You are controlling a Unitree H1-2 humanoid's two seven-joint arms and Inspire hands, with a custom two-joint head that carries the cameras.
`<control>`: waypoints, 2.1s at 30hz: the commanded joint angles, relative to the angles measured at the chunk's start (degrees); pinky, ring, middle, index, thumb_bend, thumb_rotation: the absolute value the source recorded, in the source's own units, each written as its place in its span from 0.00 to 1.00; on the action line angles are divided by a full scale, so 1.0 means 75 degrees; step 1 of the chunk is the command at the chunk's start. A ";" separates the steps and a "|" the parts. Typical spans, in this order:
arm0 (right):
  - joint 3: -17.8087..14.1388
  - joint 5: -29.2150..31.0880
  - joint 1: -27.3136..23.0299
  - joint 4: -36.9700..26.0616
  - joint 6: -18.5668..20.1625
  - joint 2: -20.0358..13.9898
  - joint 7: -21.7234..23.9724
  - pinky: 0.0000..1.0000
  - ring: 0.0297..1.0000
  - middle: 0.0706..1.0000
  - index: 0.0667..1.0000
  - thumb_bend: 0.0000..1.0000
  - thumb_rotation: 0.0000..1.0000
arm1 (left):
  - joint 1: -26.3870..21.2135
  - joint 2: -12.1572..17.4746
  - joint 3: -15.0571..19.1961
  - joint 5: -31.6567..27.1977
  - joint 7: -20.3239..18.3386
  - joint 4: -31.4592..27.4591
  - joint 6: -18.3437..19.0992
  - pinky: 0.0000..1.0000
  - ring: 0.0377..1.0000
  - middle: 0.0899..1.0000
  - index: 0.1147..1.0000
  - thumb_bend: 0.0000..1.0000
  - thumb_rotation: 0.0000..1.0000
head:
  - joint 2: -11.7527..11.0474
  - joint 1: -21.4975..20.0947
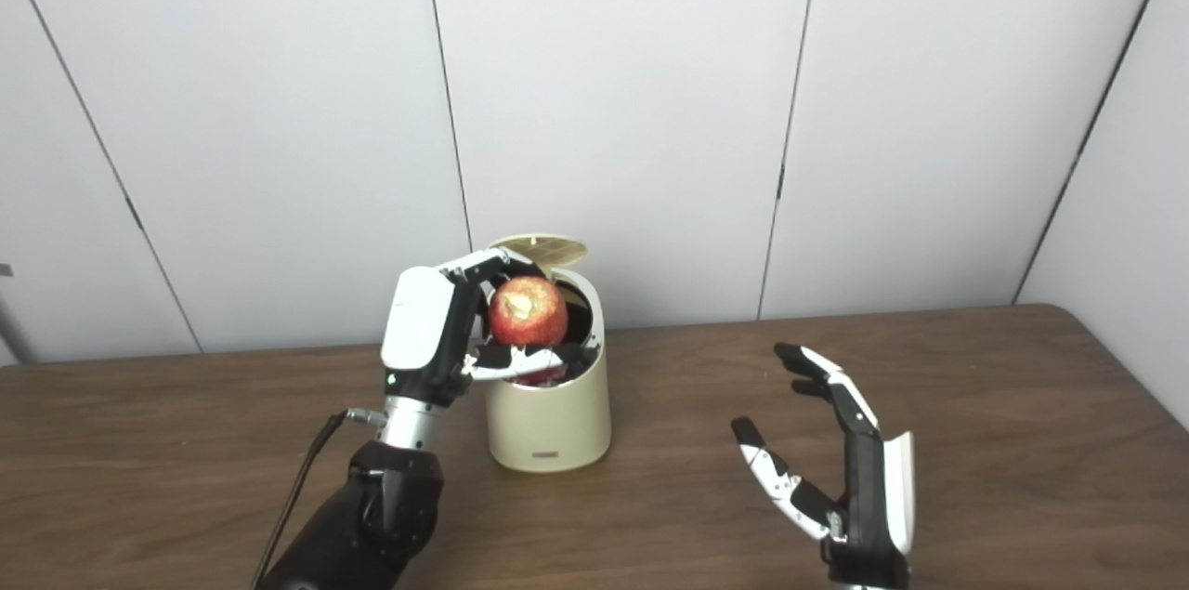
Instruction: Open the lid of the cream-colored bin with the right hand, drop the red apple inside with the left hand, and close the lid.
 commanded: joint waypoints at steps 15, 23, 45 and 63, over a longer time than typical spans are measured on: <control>0.0047 -0.0128 0.0124 0.0507 -0.0277 -0.0107 -0.0178 0.67 0.73 0.72 0.71 0.27 0.24 | -0.0156 0.0111 -0.0023 -0.0169 -0.0517 -0.0562 0.0230 0.51 0.61 0.64 0.61 1.00 0.24 | 0.0023 -0.0042; 0.0086 -0.0266 0.0107 0.0590 -0.0274 -0.0153 -0.0345 0.66 0.73 0.72 0.71 0.27 0.29 | -0.0133 0.0112 -0.0040 -0.0156 -0.0594 -0.0616 0.0281 0.51 0.62 0.66 0.64 1.00 0.27 | 0.0030 -0.0050; 0.0190 -0.0132 0.0115 0.0603 -0.0278 -0.0236 -0.0372 0.66 0.72 0.71 0.71 0.28 0.26 | 0.0427 0.0396 -0.0405 -0.3719 -0.0695 -0.1848 -0.0638 0.38 0.42 0.44 0.41 0.48 0.00 | 0.0043 -0.0049; 0.0177 -0.1520 -0.0122 -0.1386 0.0816 -0.0444 0.1070 0.72 0.82 0.84 0.85 0.50 0.73 | 0.3138 0.0649 0.1662 -0.6959 -0.3510 -0.5484 -0.0623 0.59 0.62 0.63 0.63 0.49 0.74 | 0.0129 -0.0011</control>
